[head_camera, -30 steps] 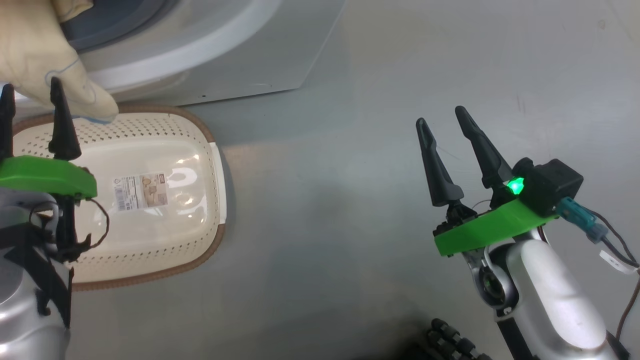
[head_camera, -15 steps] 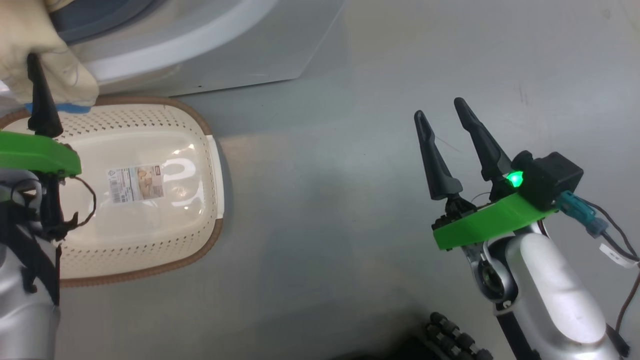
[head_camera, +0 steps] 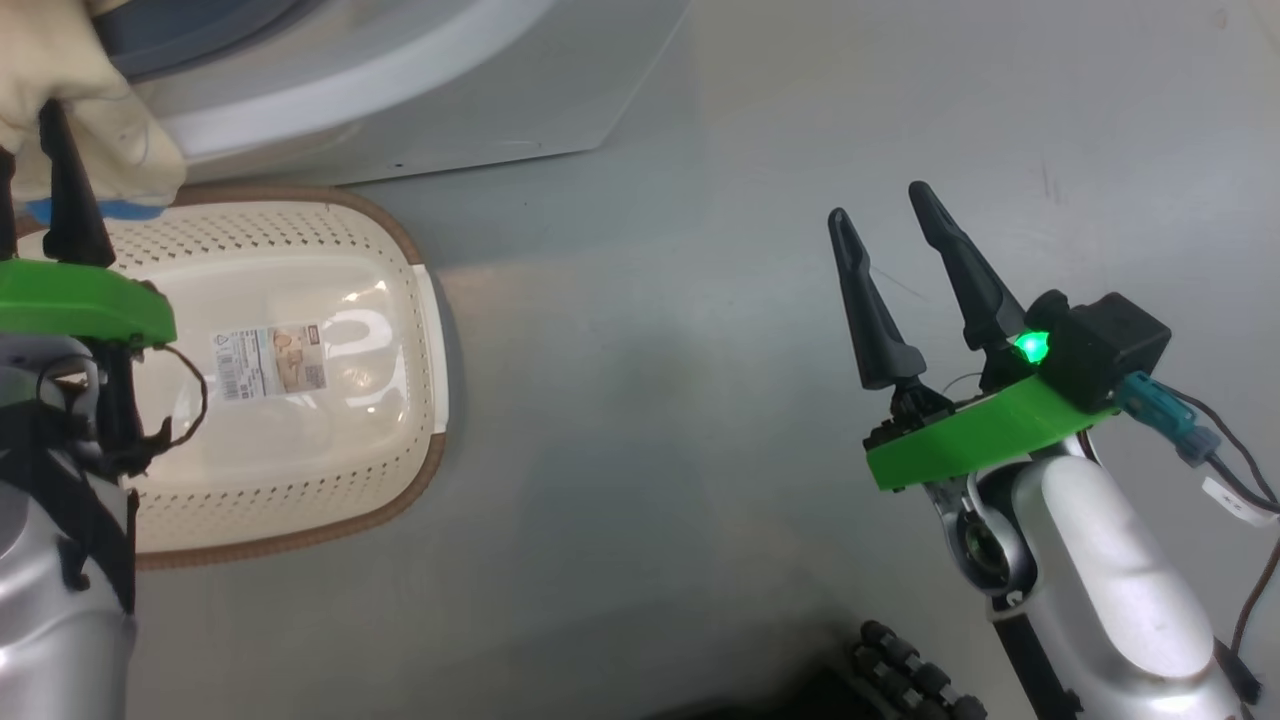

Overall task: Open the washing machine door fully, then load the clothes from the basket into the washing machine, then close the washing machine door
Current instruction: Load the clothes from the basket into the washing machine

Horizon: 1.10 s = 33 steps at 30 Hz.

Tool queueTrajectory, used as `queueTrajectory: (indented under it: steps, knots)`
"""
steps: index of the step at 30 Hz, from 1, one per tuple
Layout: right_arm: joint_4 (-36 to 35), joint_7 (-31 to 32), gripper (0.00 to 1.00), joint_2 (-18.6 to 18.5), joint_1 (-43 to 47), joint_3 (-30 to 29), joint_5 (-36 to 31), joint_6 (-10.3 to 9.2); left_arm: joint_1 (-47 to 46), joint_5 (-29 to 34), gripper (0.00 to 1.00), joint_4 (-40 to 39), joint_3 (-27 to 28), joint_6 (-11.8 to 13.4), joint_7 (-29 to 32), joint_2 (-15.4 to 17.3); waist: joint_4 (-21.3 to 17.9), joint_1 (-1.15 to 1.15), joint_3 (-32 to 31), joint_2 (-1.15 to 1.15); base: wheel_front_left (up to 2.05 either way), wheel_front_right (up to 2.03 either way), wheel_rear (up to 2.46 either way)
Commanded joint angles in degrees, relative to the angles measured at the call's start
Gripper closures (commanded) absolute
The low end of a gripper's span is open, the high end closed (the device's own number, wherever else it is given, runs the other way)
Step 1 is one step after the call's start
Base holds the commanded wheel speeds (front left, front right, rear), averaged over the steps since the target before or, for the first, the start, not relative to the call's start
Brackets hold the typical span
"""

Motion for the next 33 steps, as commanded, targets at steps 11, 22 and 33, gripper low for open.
queueTrajectory:
  steps: [11, 22, 33]
  knots:
    - [-1.32, -0.37, 0.00, -0.05, 0.49, 0.87, -0.18, 0.26, 0.30, -1.65, 0.69, -7.10, 0.19, 0.02, -0.84, 1.81, 0.82, -0.01, -1.20, 0.00, 0.00, 0.00, 0.00]
    - [-1.18, -0.37, 0.00, -0.05, 0.88, 1.47, 0.06, 0.26, 0.32, -2.88, 1.00, -11.69, -2.66, 0.02, 0.47, 3.75, 0.72, -0.01, -2.29, 0.00, 0.00, 0.00, 0.00]
    - [-1.08, -0.37, 0.00, -0.05, 1.58, 2.60, 1.24, 0.26, -4.74, -1.66, 1.00, -10.53, -3.93, 0.62, 3.60, 6.20, -1.37, -0.01, -3.33, 0.00, 0.00, 0.00, 0.00]
